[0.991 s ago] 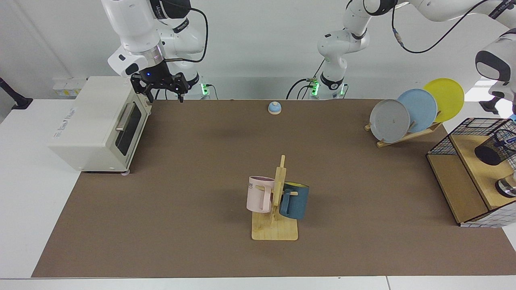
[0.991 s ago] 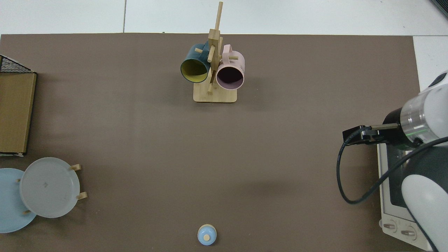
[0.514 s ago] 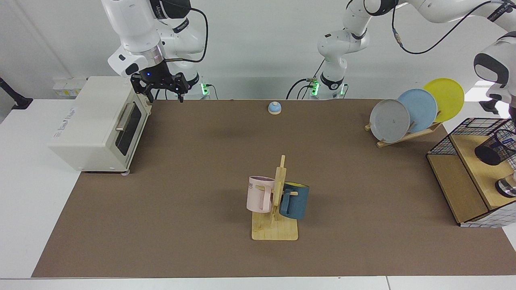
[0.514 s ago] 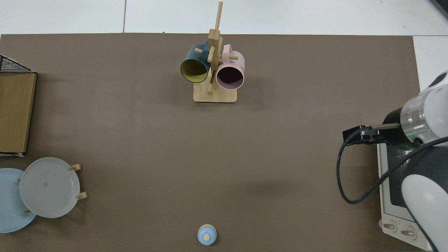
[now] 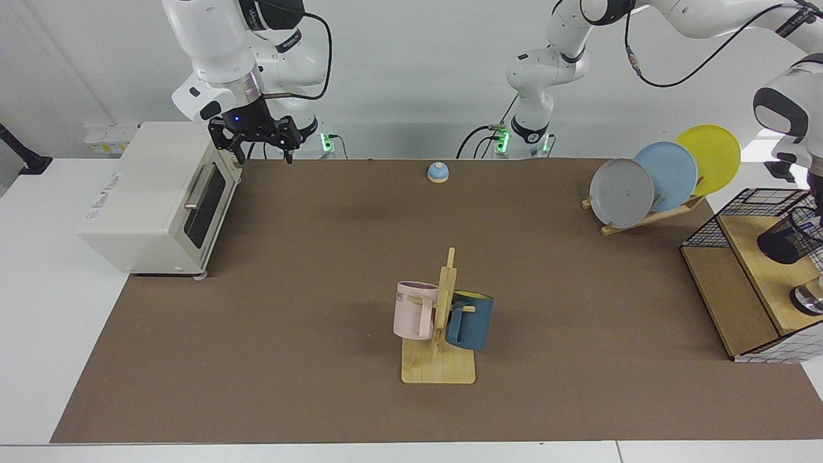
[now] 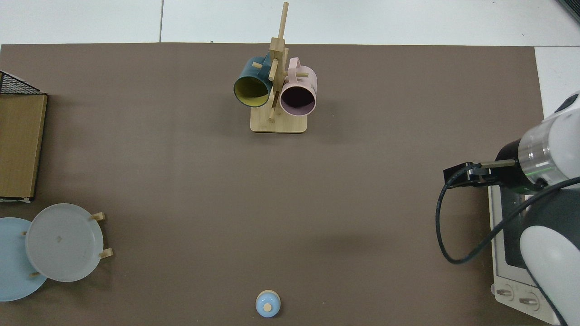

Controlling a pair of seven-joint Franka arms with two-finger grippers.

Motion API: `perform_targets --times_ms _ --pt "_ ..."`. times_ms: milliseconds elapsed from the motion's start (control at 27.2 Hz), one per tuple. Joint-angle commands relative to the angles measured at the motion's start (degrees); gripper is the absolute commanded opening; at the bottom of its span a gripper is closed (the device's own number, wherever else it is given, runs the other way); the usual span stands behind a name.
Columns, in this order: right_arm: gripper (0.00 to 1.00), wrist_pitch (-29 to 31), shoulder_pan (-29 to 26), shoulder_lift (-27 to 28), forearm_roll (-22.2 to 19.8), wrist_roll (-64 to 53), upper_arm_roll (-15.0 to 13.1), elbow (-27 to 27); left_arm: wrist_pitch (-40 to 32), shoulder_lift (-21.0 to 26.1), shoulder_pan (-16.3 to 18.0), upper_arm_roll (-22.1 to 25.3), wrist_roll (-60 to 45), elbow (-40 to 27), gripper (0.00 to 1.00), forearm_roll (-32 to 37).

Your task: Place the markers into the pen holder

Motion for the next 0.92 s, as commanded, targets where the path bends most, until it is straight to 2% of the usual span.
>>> perform_targets --times_ms 0,184,257,294,330,404,514,808,881 --pt "0.99 -0.47 -0.78 -0.46 0.89 0.45 0.39 0.18 1.28 -0.66 -1.25 1.23 -0.91 -1.50 0.00 -0.72" --pt "0.99 -0.47 -0.78 -0.46 0.89 0.45 0.30 0.18 1.19 -0.58 -1.25 1.23 -0.99 -1.15 0.00 -0.80" --pt "0.99 -0.47 -0.78 -0.46 0.89 0.45 0.30 0.18 1.28 -0.58 -1.34 1.23 -0.99 -0.97 0.16 -0.72" --pt "0.99 -0.47 -0.78 -0.46 0.89 0.45 0.39 0.18 1.28 -0.58 -1.34 1.23 -0.99 -0.88 0.34 -0.72" --pt "0.99 -0.47 -0.78 -0.46 0.89 0.45 0.39 0.18 1.28 -0.49 -1.34 1.23 -0.99 -0.80 0.61 -0.72" --pt "0.99 -0.47 -0.78 -0.46 0.89 0.45 0.30 0.18 1.19 -0.49 -1.34 1.23 -0.99 -0.27 0.73 -0.72" --pt "0.99 -0.47 -0.78 -0.46 0.89 0.45 0.30 0.18 0.75 -0.58 -1.86 1.23 -0.91 0.17 0.77 -0.63" --pt "0.99 -0.47 -0.78 -0.46 0.89 0.45 0.30 0.18 0.22 -0.58 -1.95 1.14 -0.47 1.75 0.80 -0.63" --pt "0.99 -0.47 -0.78 -0.46 0.89 0.45 0.30 0.18 -0.04 -0.66 -1.95 0.97 -0.29 3.33 0.87 -0.63"
